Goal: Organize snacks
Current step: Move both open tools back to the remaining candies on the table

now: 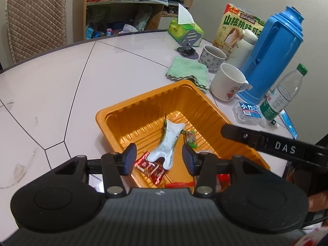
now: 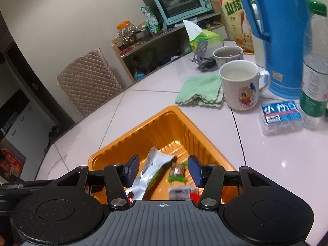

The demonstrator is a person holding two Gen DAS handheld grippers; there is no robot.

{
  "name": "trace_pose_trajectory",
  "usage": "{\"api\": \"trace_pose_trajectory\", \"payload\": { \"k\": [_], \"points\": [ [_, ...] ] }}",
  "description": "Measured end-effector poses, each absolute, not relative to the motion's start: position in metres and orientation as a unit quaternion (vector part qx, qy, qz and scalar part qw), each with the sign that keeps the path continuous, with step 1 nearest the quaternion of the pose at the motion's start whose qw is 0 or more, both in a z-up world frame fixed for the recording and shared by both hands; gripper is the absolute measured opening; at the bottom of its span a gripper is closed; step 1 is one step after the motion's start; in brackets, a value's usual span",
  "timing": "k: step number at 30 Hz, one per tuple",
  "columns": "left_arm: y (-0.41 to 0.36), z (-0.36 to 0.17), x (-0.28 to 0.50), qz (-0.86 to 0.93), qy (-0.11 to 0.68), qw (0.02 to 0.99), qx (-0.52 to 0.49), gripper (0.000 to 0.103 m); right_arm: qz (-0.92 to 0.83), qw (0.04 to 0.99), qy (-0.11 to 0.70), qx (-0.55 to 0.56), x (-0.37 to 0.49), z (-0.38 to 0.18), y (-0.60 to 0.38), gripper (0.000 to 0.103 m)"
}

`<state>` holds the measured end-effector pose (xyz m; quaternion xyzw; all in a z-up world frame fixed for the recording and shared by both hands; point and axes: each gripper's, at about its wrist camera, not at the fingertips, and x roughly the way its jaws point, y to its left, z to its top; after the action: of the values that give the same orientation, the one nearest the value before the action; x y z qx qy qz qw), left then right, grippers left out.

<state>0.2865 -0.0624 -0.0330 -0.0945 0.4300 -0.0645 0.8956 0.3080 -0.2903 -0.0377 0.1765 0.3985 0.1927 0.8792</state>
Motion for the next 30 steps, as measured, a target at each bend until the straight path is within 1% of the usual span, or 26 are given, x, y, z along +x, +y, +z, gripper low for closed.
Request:
{"api": "trace_pose_trajectory", "payload": {
  "k": [6, 15, 23, 30],
  "points": [
    [-0.061, -0.021, 0.258, -0.067, 0.42, 0.9, -0.099, 0.045, 0.194, 0.88, 0.397, 0.176, 0.279, -0.029, -0.294, 0.056],
    [-0.047, -0.006, 0.21, -0.054, 0.405, 0.907, -0.104, 0.045, 0.198, 0.884, 0.39, 0.164, 0.24, -0.015, -0.29, 0.057],
    [-0.026, -0.001, 0.171, -0.032, 0.407, 0.907, -0.106, 0.045, 0.211, 0.887, 0.386, 0.139, 0.209, -0.009, -0.276, 0.057],
    [-0.007, -0.005, 0.146, -0.003, 0.418, 0.901, -0.111, 0.045, 0.24, 0.876, 0.399, 0.128, 0.19, -0.01, -0.251, 0.057]
  ]
}}
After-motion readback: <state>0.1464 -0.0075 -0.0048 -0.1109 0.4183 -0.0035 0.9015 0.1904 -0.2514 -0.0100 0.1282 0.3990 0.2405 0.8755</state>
